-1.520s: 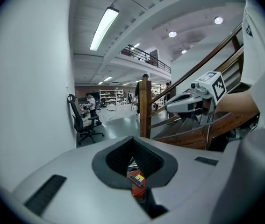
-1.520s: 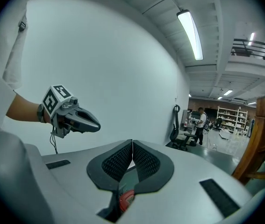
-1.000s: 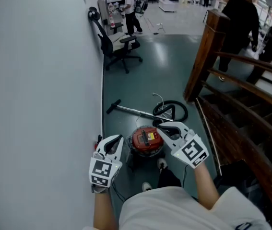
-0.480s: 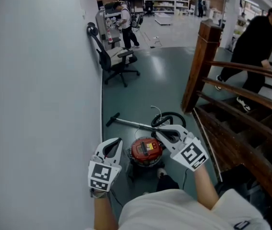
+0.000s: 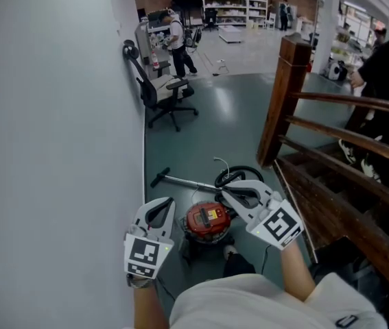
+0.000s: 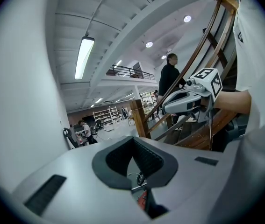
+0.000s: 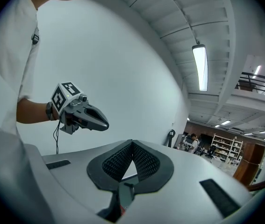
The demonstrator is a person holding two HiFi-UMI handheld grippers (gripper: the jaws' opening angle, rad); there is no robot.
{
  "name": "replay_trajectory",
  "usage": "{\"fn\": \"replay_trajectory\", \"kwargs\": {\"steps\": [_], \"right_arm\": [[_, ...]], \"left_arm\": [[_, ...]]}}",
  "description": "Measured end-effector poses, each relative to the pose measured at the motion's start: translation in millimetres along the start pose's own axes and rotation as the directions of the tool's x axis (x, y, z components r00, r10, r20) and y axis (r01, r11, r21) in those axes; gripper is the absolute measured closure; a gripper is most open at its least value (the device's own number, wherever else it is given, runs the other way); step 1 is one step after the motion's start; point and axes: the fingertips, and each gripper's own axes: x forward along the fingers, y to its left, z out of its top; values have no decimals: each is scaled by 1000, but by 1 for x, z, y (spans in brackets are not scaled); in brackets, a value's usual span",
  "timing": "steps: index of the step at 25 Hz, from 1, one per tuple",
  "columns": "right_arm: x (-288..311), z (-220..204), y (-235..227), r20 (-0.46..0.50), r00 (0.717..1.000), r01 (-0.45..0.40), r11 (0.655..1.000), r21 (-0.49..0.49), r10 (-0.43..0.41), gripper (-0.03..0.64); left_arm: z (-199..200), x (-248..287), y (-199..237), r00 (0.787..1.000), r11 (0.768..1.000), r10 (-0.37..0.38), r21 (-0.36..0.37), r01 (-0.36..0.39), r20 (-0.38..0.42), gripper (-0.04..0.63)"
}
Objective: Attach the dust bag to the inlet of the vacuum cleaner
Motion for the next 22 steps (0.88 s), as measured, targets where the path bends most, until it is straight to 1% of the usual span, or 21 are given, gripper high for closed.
{"fn": "replay_trajectory", "kwargs": {"steps": [3, 7, 14, 22], "right_arm": [[-3, -4, -2, -7, 1000, 8, 1000, -2, -8, 588], [-4, -5, -4, -3, 1000, 13, 1000, 27, -13, 589], [-2, -10, -3, -15, 1000, 11, 999, 31, -11, 588], [0, -13, -1, -20, 1000, 12, 999, 37, -11, 589]], "left_arm": [[-2, 1, -5, 1000, 1000, -4, 8, 4, -6, 594], [0, 1, -3, 1000, 1000, -5, 6, 5, -9, 594], [-9, 3, -6, 999, 1000, -16, 21, 17, -47, 594], [-13, 3, -8, 998, 999, -25, 22, 26, -59, 595]]}}
